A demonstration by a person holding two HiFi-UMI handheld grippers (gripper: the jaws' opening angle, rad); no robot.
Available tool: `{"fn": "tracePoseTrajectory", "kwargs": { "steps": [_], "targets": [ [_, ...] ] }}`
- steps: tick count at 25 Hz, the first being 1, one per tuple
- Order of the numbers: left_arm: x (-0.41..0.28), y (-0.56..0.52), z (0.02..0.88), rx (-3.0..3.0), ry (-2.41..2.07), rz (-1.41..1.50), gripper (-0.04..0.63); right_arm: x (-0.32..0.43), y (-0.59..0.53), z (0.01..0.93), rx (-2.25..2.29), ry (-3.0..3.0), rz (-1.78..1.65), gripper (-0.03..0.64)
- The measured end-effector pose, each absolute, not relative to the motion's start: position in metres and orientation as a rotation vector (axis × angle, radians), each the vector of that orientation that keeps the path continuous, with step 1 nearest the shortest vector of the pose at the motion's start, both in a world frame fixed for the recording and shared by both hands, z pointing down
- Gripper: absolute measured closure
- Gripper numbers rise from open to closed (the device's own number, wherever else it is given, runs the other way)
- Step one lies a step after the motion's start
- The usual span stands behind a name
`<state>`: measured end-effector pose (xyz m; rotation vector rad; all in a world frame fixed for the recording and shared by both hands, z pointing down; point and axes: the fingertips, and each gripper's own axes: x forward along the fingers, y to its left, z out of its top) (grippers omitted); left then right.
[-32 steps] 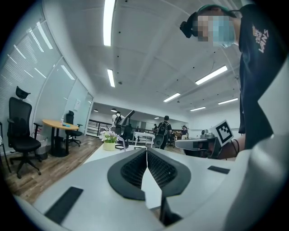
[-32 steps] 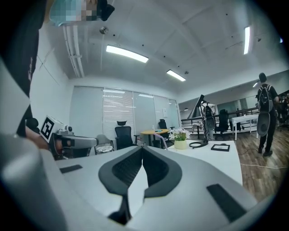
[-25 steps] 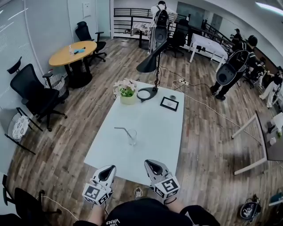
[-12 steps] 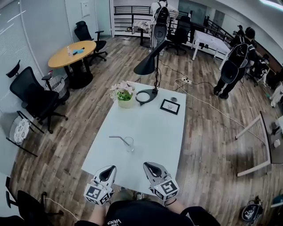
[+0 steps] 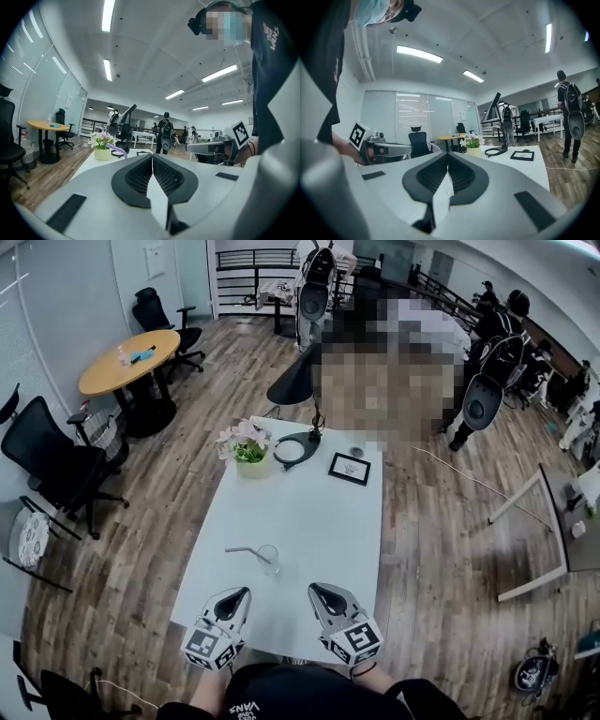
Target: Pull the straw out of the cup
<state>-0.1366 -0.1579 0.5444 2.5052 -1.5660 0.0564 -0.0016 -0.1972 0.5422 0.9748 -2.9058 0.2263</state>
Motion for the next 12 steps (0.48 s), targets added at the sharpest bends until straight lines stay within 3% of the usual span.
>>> {"fn": "tracePoseTrajectory", "kwargs": {
  "steps": [12],
  "targets": [
    [-0.161,-0.215,0.551,2.596,-1.433,0.063,0.581,-0.024,-0.233,0.539,1.155,-2.834,0.223,0.598]
  ]
}}
